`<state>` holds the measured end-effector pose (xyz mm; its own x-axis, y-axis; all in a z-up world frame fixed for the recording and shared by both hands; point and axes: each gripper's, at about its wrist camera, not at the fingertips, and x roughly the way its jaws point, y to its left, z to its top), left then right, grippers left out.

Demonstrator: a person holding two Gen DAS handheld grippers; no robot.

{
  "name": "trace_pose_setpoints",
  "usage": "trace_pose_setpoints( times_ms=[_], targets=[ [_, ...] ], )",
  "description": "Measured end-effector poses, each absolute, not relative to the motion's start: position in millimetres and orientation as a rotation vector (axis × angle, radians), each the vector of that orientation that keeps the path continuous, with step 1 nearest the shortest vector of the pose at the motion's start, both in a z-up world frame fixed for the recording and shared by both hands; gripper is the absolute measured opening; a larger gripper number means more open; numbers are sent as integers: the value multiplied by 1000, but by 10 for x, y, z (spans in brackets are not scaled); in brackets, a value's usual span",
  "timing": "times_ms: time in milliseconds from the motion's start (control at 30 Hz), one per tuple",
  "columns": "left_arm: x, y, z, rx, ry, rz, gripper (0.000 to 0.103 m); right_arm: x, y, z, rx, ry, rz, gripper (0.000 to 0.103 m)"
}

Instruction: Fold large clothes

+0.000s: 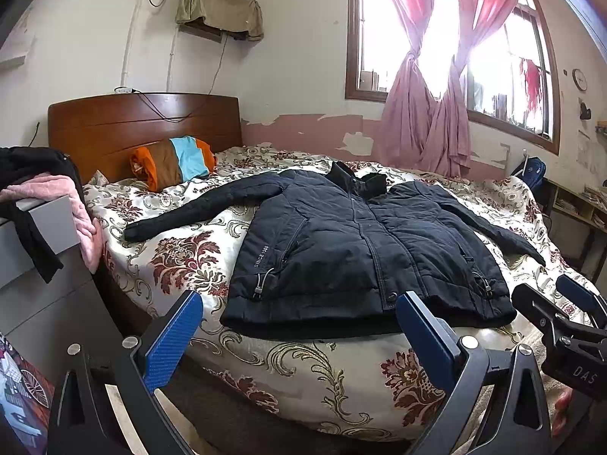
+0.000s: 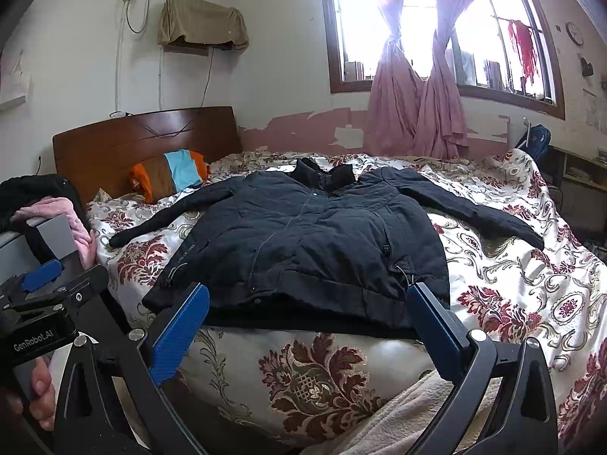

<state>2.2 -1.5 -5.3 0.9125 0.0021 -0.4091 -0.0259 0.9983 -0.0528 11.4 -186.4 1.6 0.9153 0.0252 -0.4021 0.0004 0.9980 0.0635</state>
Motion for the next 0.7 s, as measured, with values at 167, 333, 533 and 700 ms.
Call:
trace_pose_setpoints(
  times_ms=[167,333,533,700],
  targets=[
    [23,-13,-50,-55,420,16,103,117,-1857,15,62,416,12,102],
    [26,-9,-47,-56,422,15,103,118,-1860,13,61,416,11,102],
    [24,-16,-48,-57,422,16,103,124,-1861,19,63,415,7,102],
    [19,-21,-44,-55,423,18,103,126,-1872,19,63,415,5,102]
  ],
)
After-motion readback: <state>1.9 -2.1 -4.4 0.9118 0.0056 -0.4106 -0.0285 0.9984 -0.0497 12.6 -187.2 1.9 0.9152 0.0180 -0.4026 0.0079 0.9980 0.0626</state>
